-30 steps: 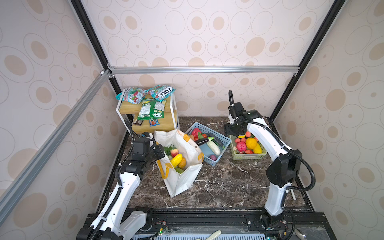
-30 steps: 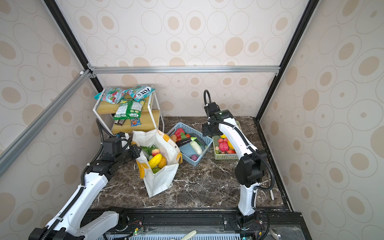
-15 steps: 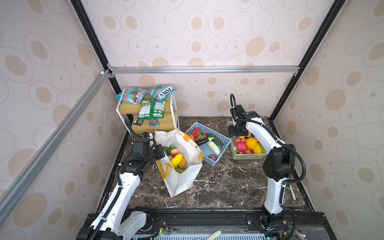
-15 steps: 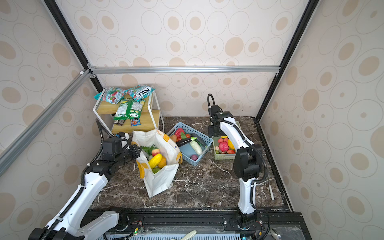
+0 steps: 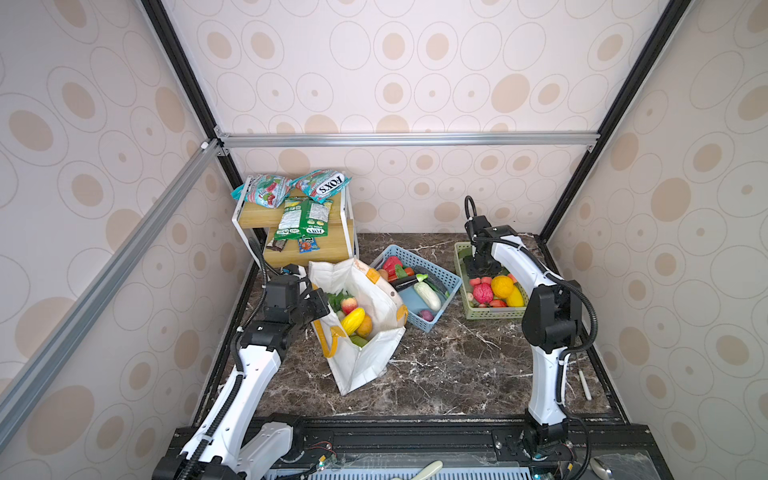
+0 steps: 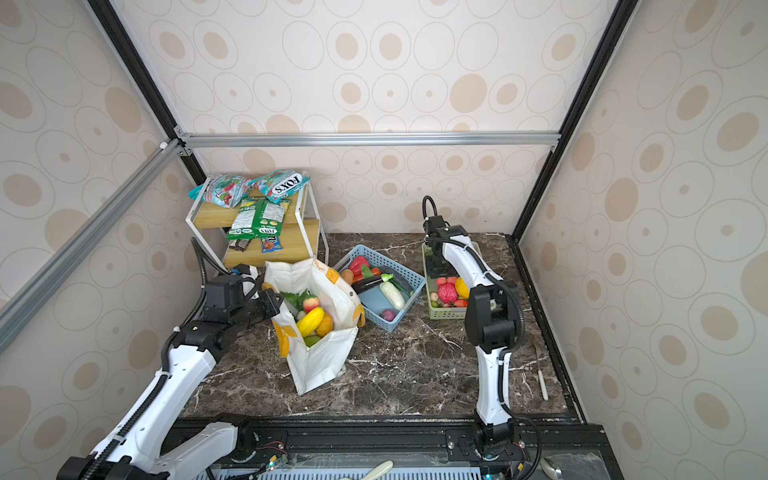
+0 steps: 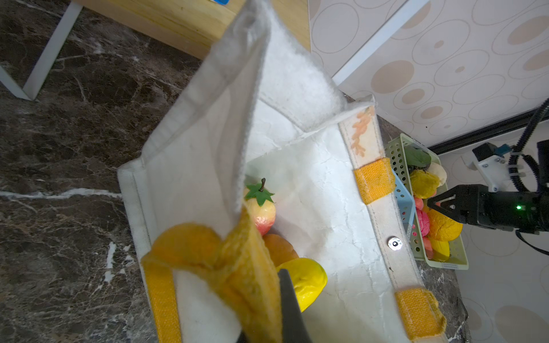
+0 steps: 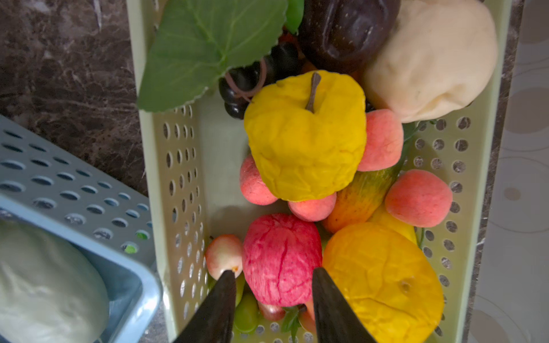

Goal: Place the food into the grocery bag and tie it
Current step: 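Lower the open right gripper into the fruit basket onto the red-yellow peach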

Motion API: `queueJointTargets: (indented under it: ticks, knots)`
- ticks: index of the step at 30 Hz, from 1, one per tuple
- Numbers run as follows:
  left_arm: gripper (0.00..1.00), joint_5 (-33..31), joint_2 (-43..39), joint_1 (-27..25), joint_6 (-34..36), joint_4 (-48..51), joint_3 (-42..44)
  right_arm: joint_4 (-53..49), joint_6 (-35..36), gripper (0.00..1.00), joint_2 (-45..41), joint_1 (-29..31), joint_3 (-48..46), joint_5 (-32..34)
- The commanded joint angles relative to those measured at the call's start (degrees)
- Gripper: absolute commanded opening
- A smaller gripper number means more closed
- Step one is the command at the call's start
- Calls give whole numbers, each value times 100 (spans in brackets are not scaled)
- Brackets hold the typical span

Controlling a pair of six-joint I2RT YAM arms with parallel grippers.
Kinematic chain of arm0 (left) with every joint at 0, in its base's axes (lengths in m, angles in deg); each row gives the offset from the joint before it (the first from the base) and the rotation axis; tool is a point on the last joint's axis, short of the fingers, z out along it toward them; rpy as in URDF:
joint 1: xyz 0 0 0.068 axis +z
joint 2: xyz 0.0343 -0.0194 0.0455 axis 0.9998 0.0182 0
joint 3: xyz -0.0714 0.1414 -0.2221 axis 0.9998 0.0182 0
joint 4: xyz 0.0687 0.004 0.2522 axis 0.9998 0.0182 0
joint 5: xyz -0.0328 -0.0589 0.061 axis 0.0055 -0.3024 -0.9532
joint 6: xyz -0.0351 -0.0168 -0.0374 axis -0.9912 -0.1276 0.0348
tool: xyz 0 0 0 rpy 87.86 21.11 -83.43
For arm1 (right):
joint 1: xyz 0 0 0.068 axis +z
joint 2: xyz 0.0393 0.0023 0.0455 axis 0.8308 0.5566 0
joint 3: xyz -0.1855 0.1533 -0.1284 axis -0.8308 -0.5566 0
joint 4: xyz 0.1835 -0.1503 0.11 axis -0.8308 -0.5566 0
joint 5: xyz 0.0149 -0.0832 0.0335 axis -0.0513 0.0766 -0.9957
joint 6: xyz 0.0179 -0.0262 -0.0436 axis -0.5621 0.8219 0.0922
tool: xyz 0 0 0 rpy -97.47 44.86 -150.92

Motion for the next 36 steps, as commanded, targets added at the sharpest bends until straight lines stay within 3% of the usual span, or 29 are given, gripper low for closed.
queueJointTargets:
  ticks: [1,16,28,36]
  knots:
    - [0,-60,-90,37,19,-115,-166,-10,33,43,184,-7,218,21]
    - [0,-78,-11,38,20,-99,-222,44,-13,41,483,-7,255,-224]
    - [0,-99,64,40,73,-13,-394,573,-75,42,681,-7,1,298]
    - [0,-110,69,40,54,2,-416,911,-95,48,753,-7,-239,352]
